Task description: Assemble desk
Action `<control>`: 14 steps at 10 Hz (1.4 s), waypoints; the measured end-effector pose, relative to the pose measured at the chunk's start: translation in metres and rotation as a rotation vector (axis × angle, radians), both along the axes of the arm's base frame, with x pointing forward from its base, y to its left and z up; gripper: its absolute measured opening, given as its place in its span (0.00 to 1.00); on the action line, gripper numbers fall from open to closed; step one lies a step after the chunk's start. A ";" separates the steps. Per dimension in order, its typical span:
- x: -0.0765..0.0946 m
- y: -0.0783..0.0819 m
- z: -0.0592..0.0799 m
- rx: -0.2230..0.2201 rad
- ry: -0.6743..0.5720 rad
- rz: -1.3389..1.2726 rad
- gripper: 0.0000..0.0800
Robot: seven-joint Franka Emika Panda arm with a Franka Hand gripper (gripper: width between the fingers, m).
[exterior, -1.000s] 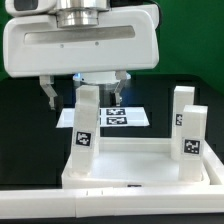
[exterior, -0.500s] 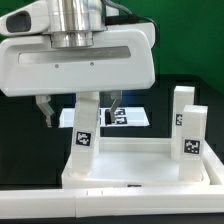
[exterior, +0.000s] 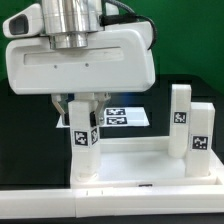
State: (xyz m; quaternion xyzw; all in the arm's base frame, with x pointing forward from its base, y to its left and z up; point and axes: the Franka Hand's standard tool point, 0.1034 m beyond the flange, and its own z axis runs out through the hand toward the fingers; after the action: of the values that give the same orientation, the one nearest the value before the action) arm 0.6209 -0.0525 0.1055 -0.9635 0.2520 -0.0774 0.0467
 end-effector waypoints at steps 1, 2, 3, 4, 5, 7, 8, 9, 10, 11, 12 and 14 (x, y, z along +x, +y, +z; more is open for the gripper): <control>0.001 -0.001 -0.001 0.016 0.001 -0.151 0.36; 0.002 -0.001 -0.001 0.044 0.019 -0.321 0.36; 0.004 -0.001 -0.001 0.090 0.054 -0.547 0.36; 0.006 0.001 -0.002 0.143 0.087 -0.754 0.36; 0.006 -0.001 -0.002 0.197 0.101 -0.914 0.36; 0.006 -0.002 -0.003 0.220 0.106 -0.949 0.36; 0.005 0.000 -0.003 0.208 0.102 -0.885 0.36; 0.004 0.005 -0.003 0.174 0.096 -0.709 0.56; 0.009 0.004 0.004 0.141 0.083 -0.474 0.75; 0.013 0.001 0.007 0.115 0.058 -0.275 0.75; 0.012 0.001 0.006 0.106 0.058 -0.242 0.80; 0.011 0.000 0.005 0.078 0.044 -0.071 0.81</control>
Offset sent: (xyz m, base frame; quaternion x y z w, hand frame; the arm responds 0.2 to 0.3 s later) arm 0.0204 0.0083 0.0025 -0.0304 -0.0645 0.5421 0.8373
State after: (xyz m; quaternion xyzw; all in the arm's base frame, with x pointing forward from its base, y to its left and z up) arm 0.6323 -0.0525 0.1106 -0.9528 0.2900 -0.0478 0.0759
